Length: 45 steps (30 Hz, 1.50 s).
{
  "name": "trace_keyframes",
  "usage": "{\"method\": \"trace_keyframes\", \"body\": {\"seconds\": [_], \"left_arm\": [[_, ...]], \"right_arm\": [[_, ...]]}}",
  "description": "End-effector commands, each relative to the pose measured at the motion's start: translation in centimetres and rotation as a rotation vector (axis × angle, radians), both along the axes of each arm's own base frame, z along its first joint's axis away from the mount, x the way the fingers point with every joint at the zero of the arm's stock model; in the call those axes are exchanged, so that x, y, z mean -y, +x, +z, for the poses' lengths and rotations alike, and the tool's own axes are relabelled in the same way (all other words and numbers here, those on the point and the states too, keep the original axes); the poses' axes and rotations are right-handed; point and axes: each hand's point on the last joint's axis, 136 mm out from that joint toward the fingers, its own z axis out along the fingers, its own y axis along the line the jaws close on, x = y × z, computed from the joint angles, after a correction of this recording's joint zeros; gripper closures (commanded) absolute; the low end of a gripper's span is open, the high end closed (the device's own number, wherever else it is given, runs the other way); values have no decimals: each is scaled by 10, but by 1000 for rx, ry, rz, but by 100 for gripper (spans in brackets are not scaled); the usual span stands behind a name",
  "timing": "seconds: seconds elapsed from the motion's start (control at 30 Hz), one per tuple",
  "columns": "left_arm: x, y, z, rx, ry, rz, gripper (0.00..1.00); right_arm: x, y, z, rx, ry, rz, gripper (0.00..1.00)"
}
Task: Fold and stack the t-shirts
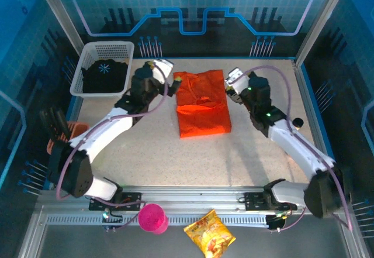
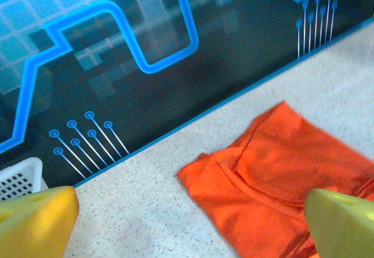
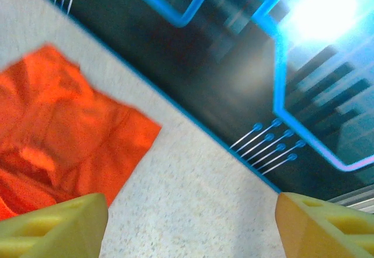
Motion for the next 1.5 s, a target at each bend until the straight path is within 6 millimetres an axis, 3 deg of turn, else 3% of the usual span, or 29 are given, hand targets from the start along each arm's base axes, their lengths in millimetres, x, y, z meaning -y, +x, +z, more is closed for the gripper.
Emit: {"method": "trace_keyframes", "body": {"seconds": [0.0,0.23,0.4,0.63,0.9,1.07,1.4,1.47], "left_arm": [[15,-28,-31,-243,-111,-88,0],[48,-90,-28,-267,-157,-421,1],[56,-119,-34,-243,-70,-536,3],[67,-185,-102,-276,376,-863,5],[77,-184,-143,-340,438,-899,5],[80,-178,-182,-433,553,-914,8],[98,-170,-222,-485,660,-937,8],[100,-161,-228,-483,688,-901,8]], "right_arm": [[-4,-24,-10,-99,34,72,24],[-24,-70,-35,-171,-206,336,14],[-49,-109,-77,-263,-375,654,15],[-50,-117,-140,-483,-510,804,17],[-58,-108,-199,-638,-571,864,19],[-62,-94,-214,-665,-585,859,21],[-55,-85,-239,-723,-653,842,24],[-53,-81,-242,-725,-667,826,25]]}}
